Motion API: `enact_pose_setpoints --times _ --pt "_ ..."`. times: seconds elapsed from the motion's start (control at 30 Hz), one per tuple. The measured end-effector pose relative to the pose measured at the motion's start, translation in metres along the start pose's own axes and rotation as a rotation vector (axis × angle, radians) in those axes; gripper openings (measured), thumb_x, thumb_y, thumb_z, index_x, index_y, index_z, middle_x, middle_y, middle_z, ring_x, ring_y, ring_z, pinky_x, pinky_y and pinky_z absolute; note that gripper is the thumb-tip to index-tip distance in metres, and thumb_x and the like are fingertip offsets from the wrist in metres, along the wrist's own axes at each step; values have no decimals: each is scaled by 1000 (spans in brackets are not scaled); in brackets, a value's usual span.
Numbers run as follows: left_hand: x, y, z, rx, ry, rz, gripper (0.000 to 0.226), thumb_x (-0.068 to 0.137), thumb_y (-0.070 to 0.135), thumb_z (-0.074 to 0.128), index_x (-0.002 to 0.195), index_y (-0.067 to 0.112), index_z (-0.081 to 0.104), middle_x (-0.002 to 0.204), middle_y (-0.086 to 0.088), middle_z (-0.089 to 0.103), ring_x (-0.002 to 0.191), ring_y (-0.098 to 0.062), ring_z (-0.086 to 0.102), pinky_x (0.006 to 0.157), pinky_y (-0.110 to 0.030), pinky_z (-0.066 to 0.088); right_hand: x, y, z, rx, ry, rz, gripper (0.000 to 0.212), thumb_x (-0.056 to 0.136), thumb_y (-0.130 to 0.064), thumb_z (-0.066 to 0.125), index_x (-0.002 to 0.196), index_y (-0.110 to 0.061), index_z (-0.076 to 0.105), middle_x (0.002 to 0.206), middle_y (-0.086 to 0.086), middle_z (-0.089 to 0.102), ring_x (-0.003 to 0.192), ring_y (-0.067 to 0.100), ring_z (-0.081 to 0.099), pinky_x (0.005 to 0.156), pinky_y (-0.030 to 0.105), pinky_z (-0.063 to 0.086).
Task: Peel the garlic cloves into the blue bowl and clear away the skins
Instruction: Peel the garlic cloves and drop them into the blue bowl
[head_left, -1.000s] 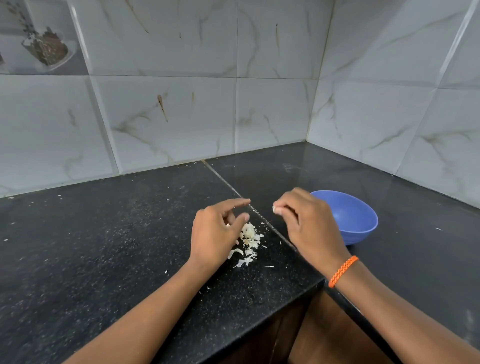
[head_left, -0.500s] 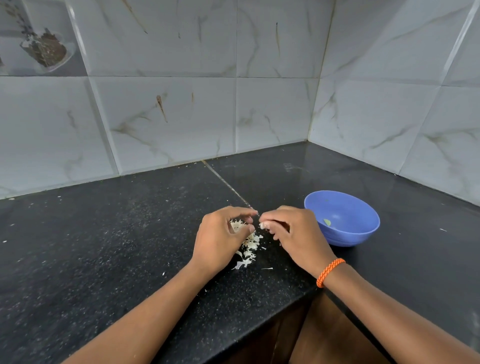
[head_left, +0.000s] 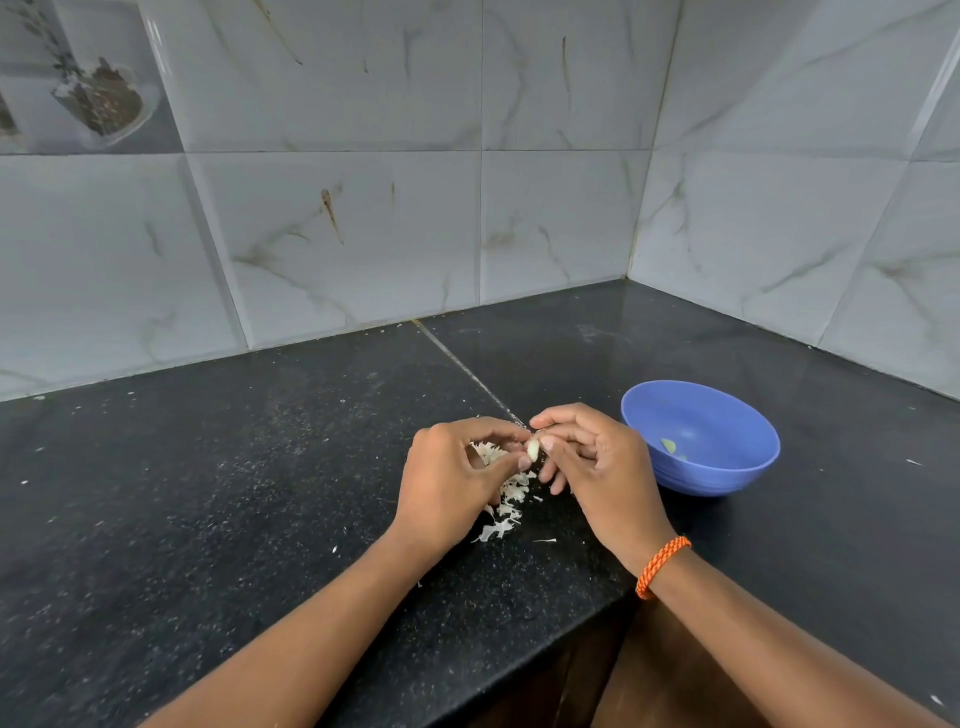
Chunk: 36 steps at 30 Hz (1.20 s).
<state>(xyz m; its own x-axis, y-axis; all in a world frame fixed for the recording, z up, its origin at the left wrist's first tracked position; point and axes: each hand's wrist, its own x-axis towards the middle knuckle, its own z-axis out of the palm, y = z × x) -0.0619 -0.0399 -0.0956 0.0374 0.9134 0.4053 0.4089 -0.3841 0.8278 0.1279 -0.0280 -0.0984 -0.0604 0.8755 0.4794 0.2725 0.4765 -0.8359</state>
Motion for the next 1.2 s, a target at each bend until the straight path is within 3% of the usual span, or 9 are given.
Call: enact_pose_setpoints --times 0.23,0.33,0.43,0.57,0.63,0.7,0.77,1.0,1.2 --pt "-1 1 1 -43 -15 20 23 91 20 88 110 33 85 95 11 81 56 -20 74 60 -45 63 -1 0 1 -10 23 -9 18 100 -7 71 114 -19 74 91 -8 79 73 18 75 59 28 61" --pt "0 -1 2 -73 15 -10 21 92 15 87 108 29 86 83 11 81 56 -17 73 54 -28 56 -2 -1 1 -12 18 -8 15 100 -10 72 111 -20 76 88 -9 77 74 15 73 59 26 60" --pt "2 -3 0 -141 27 -33 20 96 14 83 111 25 87 90 7 82 56 -17 71 53 -20 50 -3 0 1 -53 29 -24 16 102 -11 69 110 -22 77 90 -12 75 78 12 71 61 23 58" --pt "3 -6 0 -155 3 2 25 102 15 76 115 32 86 92 0 80 58 -18 69 59 -21 52 -1 3 1 -165 9 -116 21 106 -12 62 116 -25 76 109 -16 71 102 13 70 75 28 62" --pt "3 -6 0 -147 1 7 25 102 17 75 115 36 85 88 -2 79 59 -21 70 60 -22 52 -1 2 0 -193 -10 -148 25 104 -5 63 116 -23 75 114 -14 68 108 13 68 80 24 59" --pt "3 -6 0 -159 13 -27 21 101 20 77 114 34 86 79 -4 79 59 -24 71 58 -26 53 -1 0 -1 -196 -23 -150 27 100 -2 68 116 -23 74 115 -13 67 108 13 68 80 22 58" --pt "3 -5 0 -174 24 -62 16 99 21 80 111 30 87 73 -5 80 59 -28 73 54 -29 53 -3 -3 1 -148 -41 -139 27 98 -4 72 116 -24 74 112 -16 69 107 13 70 78 29 63" --pt "3 -4 0 -198 41 -57 16 94 10 83 107 19 87 86 2 84 71 -23 80 61 -30 59 -4 -4 3 -78 6 -115 13 96 -9 77 102 -20 77 101 -13 77 97 15 76 77 43 64" --pt "2 -4 1 -230 42 -44 15 95 8 82 109 13 87 92 2 85 75 -22 81 66 -29 64 -5 -5 3 -145 46 -185 10 95 -13 78 103 -19 79 101 -14 76 95 11 74 75 30 62"
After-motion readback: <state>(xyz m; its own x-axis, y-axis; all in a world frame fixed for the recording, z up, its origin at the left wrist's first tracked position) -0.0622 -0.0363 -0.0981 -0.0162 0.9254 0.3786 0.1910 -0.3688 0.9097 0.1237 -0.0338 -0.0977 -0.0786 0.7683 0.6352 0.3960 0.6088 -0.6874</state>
